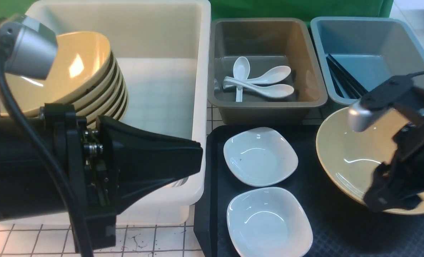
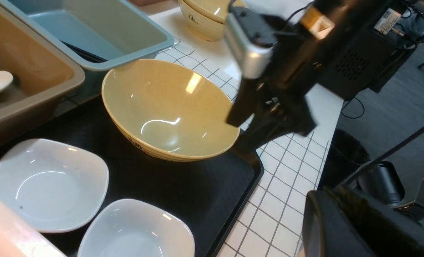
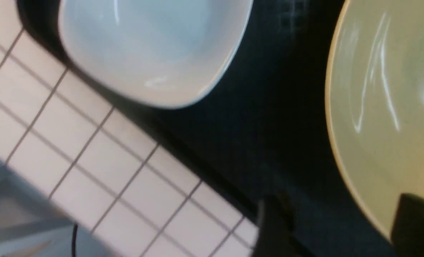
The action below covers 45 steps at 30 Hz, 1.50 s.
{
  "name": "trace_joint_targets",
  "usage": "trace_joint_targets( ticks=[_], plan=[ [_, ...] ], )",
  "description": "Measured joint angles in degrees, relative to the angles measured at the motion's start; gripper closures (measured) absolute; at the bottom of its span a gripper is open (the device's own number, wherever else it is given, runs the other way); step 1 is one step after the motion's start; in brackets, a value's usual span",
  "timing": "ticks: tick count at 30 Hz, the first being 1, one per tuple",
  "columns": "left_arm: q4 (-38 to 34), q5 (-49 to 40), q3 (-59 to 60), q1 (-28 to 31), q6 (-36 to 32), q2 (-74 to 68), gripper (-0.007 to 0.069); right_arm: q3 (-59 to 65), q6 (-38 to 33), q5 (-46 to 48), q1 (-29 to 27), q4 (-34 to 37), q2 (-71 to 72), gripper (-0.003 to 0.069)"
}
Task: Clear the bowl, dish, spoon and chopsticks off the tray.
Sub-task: Use the right arm to grab the yellow noodle bowl, then use the right arm to put the noodle bowl into the large storage box on the left
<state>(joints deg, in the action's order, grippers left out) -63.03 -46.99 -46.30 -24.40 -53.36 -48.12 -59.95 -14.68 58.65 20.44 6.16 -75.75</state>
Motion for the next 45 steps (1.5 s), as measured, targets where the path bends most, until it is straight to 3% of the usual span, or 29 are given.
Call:
trace_joint_targets(
  ticks=[1,3,7,10,14,17,25,27,32,36,39,40,45],
  plan=[
    [0.0,0.3,0.0,0.0,0.0,0.0,0.0624,0.5,-0.1,-2.8,1.1,0.0,-2.2,0.0119],
    [0.0,0.4,0.0,0.0,0.0,0.0,0.0624,0.6,-0.6,-5.6,2.7,0.0,-5.0,0.0083],
    [0.1,0.6,0.0,0.0,0.0,0.0,0.0624,0.6,-1.9,-11.3,4.6,-1.0,-10.9,0.0081],
    [0.8,1.0,0.0,0.0,0.0,0.0,0.0624,0.6,-0.5,-14.3,4.8,-5.2,-15.7,0.0122],
    [2.6,1.6,0.0,0.0,0.0,0.0,0.0624,0.6,1.1,-15.2,4.8,-9.1,-19.4,0.0225],
    [2.9,2.0,0.0,0.0,-0.1,0.0,0.0624,0.6,1.6,-15.7,4.8,-10.4,-20.1,0.0347],
    [3.8,3.1,0.0,0.0,0.3,0.6,0.0624,-0.6,3.0,-12.0,6.1,-13.1,-16.2,0.0489],
    [5.8,4.0,0.0,0.0,2.3,1.7,0.0624,-2.4,4.9,-7.7,8.5,-12.1,-12.0,0.0579],
    [11.7,7.0,0.0,0.0,9.8,5.4,0.0624,-10.2,7.9,3.3,14.3,-8.1,-4.7,0.0598],
    [21.3,10.9,-0.1,0.0,21.4,10.3,0.0624,-24.4,4.1,7.3,20.2,-9.0,-4.3,0.0603],
    [34.4,10.7,-0.1,0.0,35.6,14.5,0.0624,-36.5,-5.9,7.7,25.9,-9.6,-9.1,0.0603],
    [40.2,9.2,-0.1,0.0,42.8,16.2,0.0624,-42.1,-12.2,7.1,27.8,-9.6,-12.3,0.0603],
    [61.8,2.7,-0.3,0.0,66.5,22.0,0.0624,-58.2,-32.3,1.3,32.8,-7.7,-24.6,0.0603]
  ],
)
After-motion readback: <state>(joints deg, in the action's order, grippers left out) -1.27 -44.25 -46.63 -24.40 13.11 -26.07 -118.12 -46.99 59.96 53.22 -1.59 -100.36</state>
